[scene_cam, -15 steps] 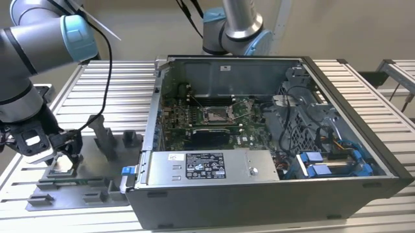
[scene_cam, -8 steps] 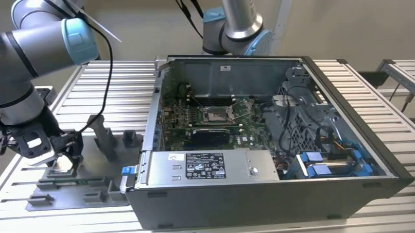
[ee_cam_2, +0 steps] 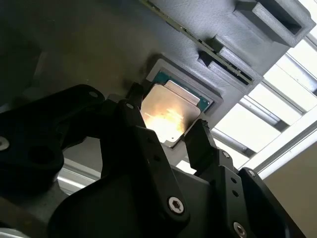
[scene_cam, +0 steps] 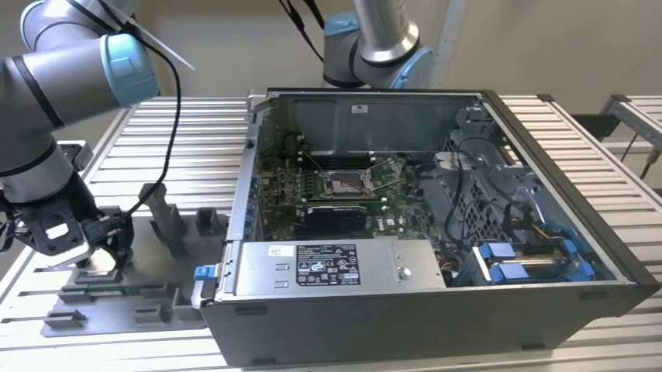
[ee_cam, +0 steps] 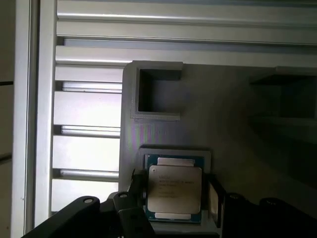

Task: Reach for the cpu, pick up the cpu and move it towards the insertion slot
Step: 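Pick up the cpu and move it towards the insertion slot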

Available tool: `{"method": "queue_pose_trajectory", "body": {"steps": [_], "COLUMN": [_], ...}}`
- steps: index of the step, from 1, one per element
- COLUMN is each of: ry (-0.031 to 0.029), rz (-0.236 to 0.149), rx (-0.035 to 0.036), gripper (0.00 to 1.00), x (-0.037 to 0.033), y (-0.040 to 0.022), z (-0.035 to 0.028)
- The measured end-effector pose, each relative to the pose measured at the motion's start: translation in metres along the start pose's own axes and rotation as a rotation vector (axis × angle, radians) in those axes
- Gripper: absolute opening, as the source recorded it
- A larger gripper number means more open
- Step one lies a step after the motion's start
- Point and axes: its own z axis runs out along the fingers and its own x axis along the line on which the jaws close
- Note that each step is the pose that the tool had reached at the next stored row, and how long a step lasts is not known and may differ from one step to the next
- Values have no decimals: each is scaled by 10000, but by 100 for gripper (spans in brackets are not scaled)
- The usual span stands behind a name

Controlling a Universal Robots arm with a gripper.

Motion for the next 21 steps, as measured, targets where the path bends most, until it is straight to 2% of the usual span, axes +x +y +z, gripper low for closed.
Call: {"method": "queue_pose_trajectory", "body": {"steps": [19,20,21], "ry": [-2,-1,-1], "rz": [0,0,0], "rx": [-1,0,0], "gripper": [100,0,0], "x": [0,0,0], "y": [-1,-1,-1], "z": [12,11,11]}}
